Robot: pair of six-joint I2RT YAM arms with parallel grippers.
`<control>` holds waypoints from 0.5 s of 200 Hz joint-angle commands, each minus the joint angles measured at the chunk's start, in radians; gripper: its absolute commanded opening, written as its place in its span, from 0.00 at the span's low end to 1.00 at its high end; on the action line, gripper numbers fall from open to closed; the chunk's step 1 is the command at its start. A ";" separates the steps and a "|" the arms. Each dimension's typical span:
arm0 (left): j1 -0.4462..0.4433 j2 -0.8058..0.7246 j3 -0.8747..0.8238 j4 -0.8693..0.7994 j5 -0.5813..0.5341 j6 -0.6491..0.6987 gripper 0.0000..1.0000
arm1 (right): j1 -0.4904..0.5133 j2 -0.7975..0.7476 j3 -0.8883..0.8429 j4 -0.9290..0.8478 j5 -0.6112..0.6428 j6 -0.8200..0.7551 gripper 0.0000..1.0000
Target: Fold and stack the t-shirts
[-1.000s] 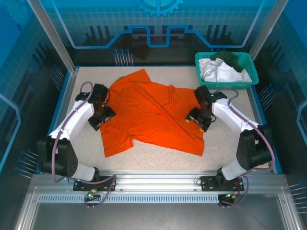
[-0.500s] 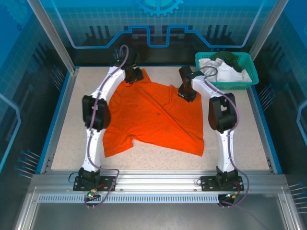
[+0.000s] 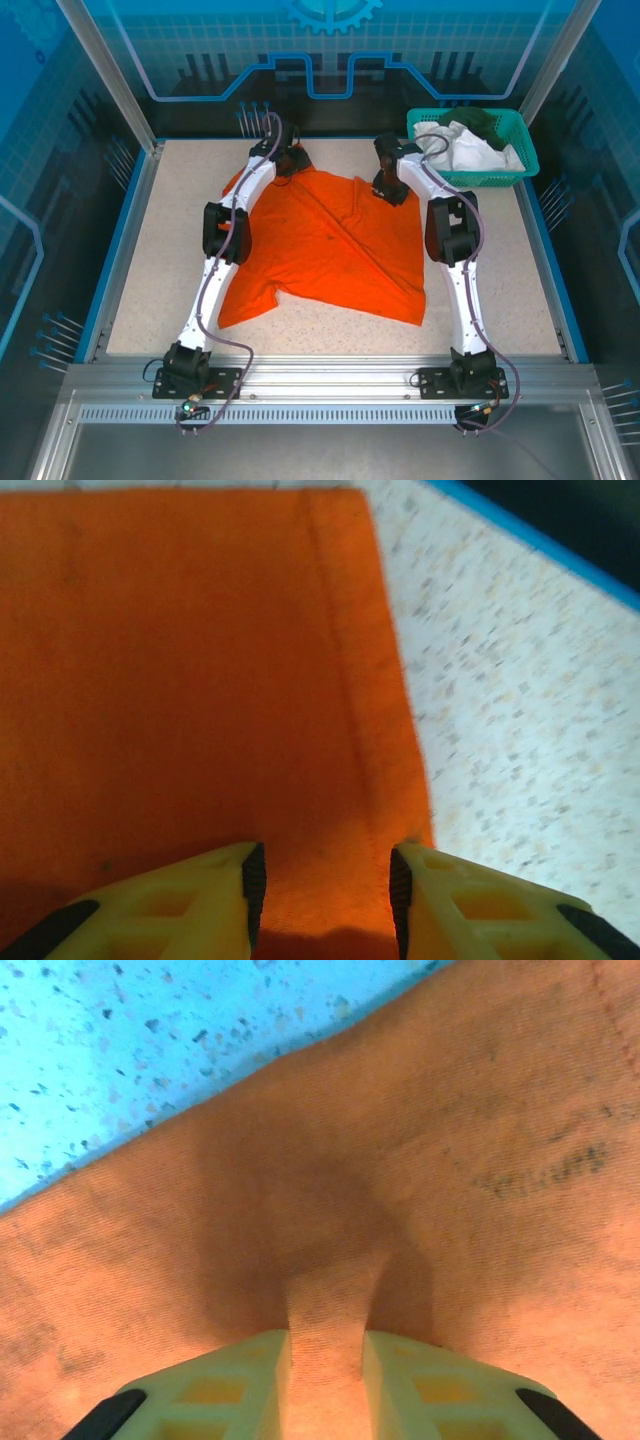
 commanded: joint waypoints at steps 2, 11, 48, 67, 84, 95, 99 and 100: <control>0.028 0.026 0.028 -0.045 -0.043 -0.067 0.41 | 0.006 0.054 0.048 -0.038 0.018 -0.040 0.29; 0.044 0.021 0.019 -0.072 -0.074 -0.094 0.42 | 0.017 0.067 0.073 -0.052 0.024 -0.051 0.30; 0.099 0.006 -0.017 -0.197 -0.169 -0.131 0.43 | 0.052 0.092 0.121 -0.093 0.047 -0.061 0.37; 0.138 -0.019 -0.063 -0.236 -0.195 -0.146 0.42 | 0.056 0.113 0.157 -0.102 0.042 -0.058 0.39; 0.168 -0.060 -0.125 -0.238 -0.229 -0.146 0.42 | 0.058 0.154 0.230 -0.126 0.048 -0.064 0.41; 0.185 -0.088 -0.179 -0.189 -0.202 -0.141 0.45 | 0.055 0.187 0.286 -0.134 0.042 -0.074 0.43; 0.189 -0.095 -0.191 -0.171 -0.186 -0.138 0.47 | 0.054 0.200 0.309 -0.135 0.037 -0.077 0.43; 0.190 -0.096 -0.192 -0.167 -0.183 -0.136 0.47 | 0.054 0.202 0.313 -0.136 0.034 -0.079 0.44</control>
